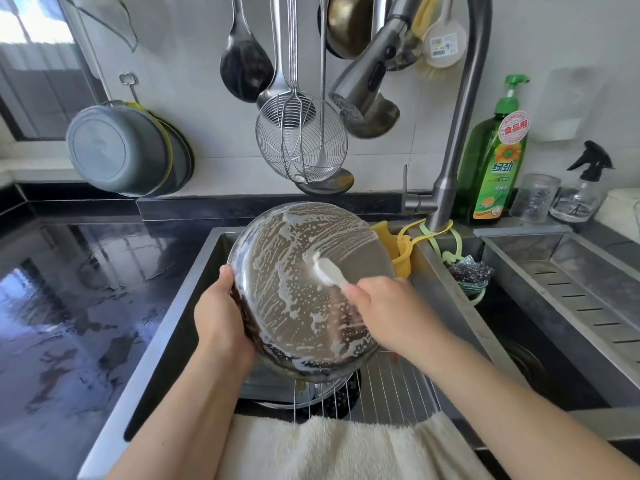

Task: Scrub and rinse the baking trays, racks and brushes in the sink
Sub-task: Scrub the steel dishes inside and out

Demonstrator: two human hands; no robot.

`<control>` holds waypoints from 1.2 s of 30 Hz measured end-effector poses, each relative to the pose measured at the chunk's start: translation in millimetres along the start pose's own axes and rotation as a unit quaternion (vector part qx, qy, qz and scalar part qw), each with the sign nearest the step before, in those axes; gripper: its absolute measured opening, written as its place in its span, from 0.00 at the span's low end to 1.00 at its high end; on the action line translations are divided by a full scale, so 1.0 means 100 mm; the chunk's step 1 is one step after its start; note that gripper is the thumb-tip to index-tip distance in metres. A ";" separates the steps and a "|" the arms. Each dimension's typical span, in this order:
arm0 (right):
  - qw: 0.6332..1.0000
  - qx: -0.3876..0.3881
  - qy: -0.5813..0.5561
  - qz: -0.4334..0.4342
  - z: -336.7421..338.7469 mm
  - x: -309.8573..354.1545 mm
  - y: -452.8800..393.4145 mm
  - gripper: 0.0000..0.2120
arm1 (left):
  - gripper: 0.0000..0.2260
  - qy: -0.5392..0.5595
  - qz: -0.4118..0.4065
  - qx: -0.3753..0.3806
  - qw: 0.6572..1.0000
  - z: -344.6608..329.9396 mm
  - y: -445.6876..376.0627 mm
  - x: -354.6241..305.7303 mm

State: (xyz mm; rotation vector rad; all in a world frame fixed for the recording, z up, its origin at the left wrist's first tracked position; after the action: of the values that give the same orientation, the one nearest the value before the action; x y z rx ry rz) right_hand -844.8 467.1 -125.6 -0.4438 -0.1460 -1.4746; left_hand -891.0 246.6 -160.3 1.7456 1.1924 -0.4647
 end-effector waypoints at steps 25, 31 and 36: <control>0.998 0.012 -0.002 -0.067 -0.12 -0.39 -0.02 0.26 | 0.14 0.056 -0.007 -0.033 0.998 0.11 -0.04 -0.03; 0.993 -0.001 0.003 -0.121 -0.05 -0.58 -0.03 0.26 | 0.15 0.070 -0.003 -0.040 0.997 0.13 -0.07 -0.02; 0.989 0.034 -0.015 -0.142 -0.15 -0.64 -0.03 0.26 | 0.16 0.092 -0.011 -0.058 0.994 0.18 -0.07 -0.03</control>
State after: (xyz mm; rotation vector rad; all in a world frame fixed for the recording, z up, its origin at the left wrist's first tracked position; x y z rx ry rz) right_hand -857.5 520.1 -161.9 -0.4011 -0.2932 -1.7362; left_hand -895.4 230.2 -170.7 1.7044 1.3422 -0.2445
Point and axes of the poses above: each hand's wrist, its own y-axis away from the middle knuckle, its own z-axis out of the back of the hand, x = y × z, the point moved 9 cm from there along -y, towards the middle knuckle, and after that the axes turned 13 degrees about z, right-handed, at the moved point
